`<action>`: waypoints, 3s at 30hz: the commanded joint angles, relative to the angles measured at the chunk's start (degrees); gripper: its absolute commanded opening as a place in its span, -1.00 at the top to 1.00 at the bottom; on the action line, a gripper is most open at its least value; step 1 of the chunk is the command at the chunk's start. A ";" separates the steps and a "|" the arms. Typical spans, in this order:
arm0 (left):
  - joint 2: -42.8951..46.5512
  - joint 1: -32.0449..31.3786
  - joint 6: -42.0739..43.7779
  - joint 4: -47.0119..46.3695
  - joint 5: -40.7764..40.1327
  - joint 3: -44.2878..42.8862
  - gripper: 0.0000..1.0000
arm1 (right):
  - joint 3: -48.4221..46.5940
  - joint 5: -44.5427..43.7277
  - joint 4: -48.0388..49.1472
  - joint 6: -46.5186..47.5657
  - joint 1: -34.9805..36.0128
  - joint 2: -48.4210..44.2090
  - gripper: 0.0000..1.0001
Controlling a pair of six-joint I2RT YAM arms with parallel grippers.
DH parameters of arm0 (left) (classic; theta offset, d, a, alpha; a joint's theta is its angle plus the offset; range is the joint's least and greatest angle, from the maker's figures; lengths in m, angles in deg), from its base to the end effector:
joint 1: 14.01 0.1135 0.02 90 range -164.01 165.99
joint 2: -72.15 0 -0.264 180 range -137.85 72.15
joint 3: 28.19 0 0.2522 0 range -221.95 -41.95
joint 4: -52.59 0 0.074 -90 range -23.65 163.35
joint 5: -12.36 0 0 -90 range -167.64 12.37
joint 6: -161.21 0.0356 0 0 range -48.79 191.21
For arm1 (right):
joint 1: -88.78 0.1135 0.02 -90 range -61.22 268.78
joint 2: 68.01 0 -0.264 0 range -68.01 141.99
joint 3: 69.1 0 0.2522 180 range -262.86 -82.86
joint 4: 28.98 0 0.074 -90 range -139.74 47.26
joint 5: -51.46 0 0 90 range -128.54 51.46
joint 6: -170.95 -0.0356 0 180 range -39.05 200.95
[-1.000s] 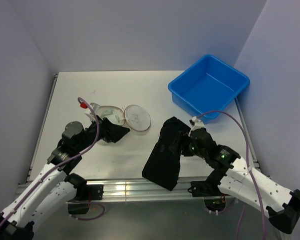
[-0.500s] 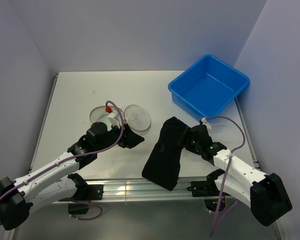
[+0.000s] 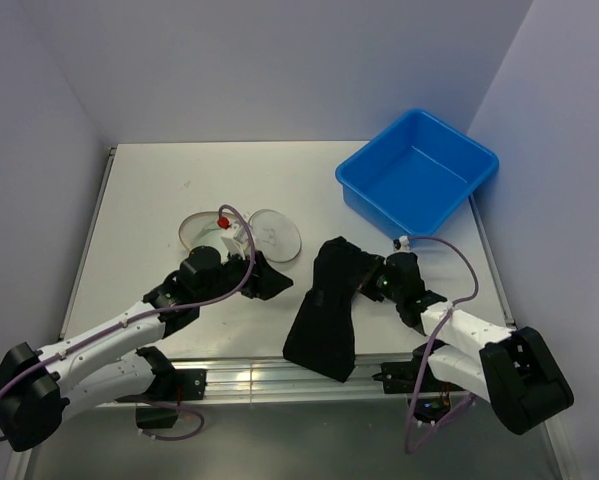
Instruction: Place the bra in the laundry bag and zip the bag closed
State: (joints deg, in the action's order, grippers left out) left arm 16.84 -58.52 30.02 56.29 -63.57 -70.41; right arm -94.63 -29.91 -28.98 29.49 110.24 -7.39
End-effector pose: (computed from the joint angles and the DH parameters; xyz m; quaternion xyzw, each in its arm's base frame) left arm 0.1503 -0.1599 0.2421 0.0961 0.7943 -0.4746 0.3670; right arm 0.1713 0.0731 0.1358 0.1955 0.8637 0.3269 0.3301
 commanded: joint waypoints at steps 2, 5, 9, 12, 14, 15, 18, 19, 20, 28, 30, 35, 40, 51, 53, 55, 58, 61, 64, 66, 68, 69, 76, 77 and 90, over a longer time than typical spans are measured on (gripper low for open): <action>1.96 -0.31 1.37 -0.92 0.09 -2.46 -0.55 | -4.38 10.16 3.22 5.46 -0.18 -7.95 1.00; 2.92 -0.31 2.95 0.92 -0.09 -4.84 -0.64 | -9.03 16.66 -2.67 11.71 -0.18 -15.51 1.00; 4.76 -0.31 4.27 3.12 -0.27 -8.26 -0.74 | -14.41 23.71 -7.95 15.42 -0.10 -22.99 1.00; 6.17 -0.31 4.19 2.77 1.57 -10.11 -0.98 | -16.79 27.84 -8.39 16.65 -0.10 -23.71 1.00; 6.70 -0.31 3.49 2.42 3.33 -11.69 -0.98 | -18.02 27.42 -9.27 17.10 -0.01 -23.88 1.00; 6.88 -0.31 3.31 2.51 5.25 -12.22 -0.99 | -18.20 27.50 -8.75 17.01 -0.01 -24.14 1.00; 8.02 -0.31 3.92 4.16 3.71 -13.54 -0.99 | -18.46 29.43 -6.21 15.17 0.08 -24.67 1.00; 8.28 -0.31 4.36 5.39 2.56 -14.24 -0.98 | -18.64 29.87 -5.94 14.47 0.17 -24.85 1.00; 8.55 -0.31 4.80 6.54 1.68 -14.68 -0.98 | -19.08 29.79 -5.94 14.29 0.17 -25.11 1.00; 6.89 -0.49 3.92 4.97 6.41 -16.17 -0.97 | -20.75 28.21 -3.57 12.44 1.92 -26.78 1.00; 5.66 -0.66 3.40 3.74 8.17 -16.53 -0.86 | -20.57 27.16 -3.39 12.70 2.54 -26.17 1.00; 3.37 -2.33 3.22 2.06 9.23 -17.85 -0.53 | -19.69 26.80 -0.32 11.30 3.33 -25.29 1.00; 2.93 -2.68 3.48 1.19 6.94 -17.59 0.49 | -20.40 26.45 -0.84 11.73 4.39 -25.20 1.00; 7.05 -2.77 4.80 5.75 3.60 -20.48 1.00 | -29.79 20.40 -18.84 26.66 4.48 -26.60 -0.65; 7.23 -2.69 5.42 7.24 3.43 -21.27 1.00 | -32.42 19.94 -19.65 30.01 4.48 -27.74 -0.72; 7.58 -2.69 5.77 8.04 3.51 -21.98 1.00 | -34.97 19.33 -20.00 32.11 4.48 -28.98 -0.78; 7.94 -2.69 6.12 8.66 4.21 -22.51 1.00 | -37.61 20.02 -19.47 34.49 4.48 -29.86 -0.94; 8.20 -2.69 6.74 9.27 4.48 -23.03 1.00 | -41.73 20.20 -19.04 36.42 4.48 -29.16 -0.99; 7.85 -2.69 7.52 9.71 6.14 -24.52 0.99 | -44.64 23.35 -15.27 37.40 4.48 -26.70 -0.99; 7.67 -2.69 7.97 9.89 7.03 -25.14 0.99 | -46.58 28.36 -14.11 37.40 4.48 -21.90 -0.99; 8.02 -2.69 7.53 9.36 7.64 -25.50 0.99 | -50.09 34.23 -15.33 37.66 4.56 -16.36 -0.99; 8.02 -2.69 7.53 9.19 7.73 -25.93 1.00 | -50.98 35.40 -16.21 37.66 4.65 -14.93 -0.99; 7.76 -2.69 8.41 9.80 6.85 -26.72 1.00 | -45.73 40.60 -14.20 37.22 7.11 -13.95 -0.98; 7.41 -2.69 8.84 9.89 6.85 -26.90 1.00 | -44.93 40.77 -14.02 37.31 7.63 -14.47 -0.98; 8.02 -2.69 9.89 10.85 4.66 -26.47 0.64 | -39.73 34.89 -3.04 27.30 7.99 -13.25 1.00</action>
State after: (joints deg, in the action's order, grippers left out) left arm 23.68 -61.05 38.00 67.96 -57.60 -94.48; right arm -133.07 8.07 -38.68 60.33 117.89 -20.16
